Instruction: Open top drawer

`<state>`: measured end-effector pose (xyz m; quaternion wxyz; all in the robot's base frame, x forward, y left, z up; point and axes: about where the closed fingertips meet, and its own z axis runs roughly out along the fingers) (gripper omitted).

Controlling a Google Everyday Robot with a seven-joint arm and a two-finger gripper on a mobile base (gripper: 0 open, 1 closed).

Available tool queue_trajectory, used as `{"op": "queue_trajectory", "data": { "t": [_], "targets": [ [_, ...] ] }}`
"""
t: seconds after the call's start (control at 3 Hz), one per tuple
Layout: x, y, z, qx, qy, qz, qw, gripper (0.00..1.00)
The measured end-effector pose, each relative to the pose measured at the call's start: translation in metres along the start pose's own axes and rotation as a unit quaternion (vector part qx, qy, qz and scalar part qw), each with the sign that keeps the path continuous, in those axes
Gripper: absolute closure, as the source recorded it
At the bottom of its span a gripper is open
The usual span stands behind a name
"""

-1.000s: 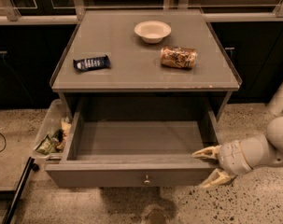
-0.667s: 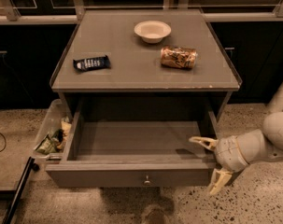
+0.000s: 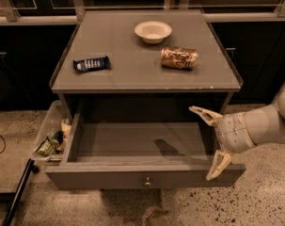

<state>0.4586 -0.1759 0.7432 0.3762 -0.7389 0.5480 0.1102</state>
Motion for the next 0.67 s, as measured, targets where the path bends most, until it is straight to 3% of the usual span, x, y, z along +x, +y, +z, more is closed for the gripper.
{"op": "queue_trajectory", "data": {
  "t": [0.33,0.67],
  "targets": [
    [-0.0363,-0.0217,-0.0237,0.018,0.011,-0.05,0.9985,0.0],
    [-0.0376,-0.0222,-0.0245,0.018,0.012,-0.052,0.9984,0.0]
  ]
}}
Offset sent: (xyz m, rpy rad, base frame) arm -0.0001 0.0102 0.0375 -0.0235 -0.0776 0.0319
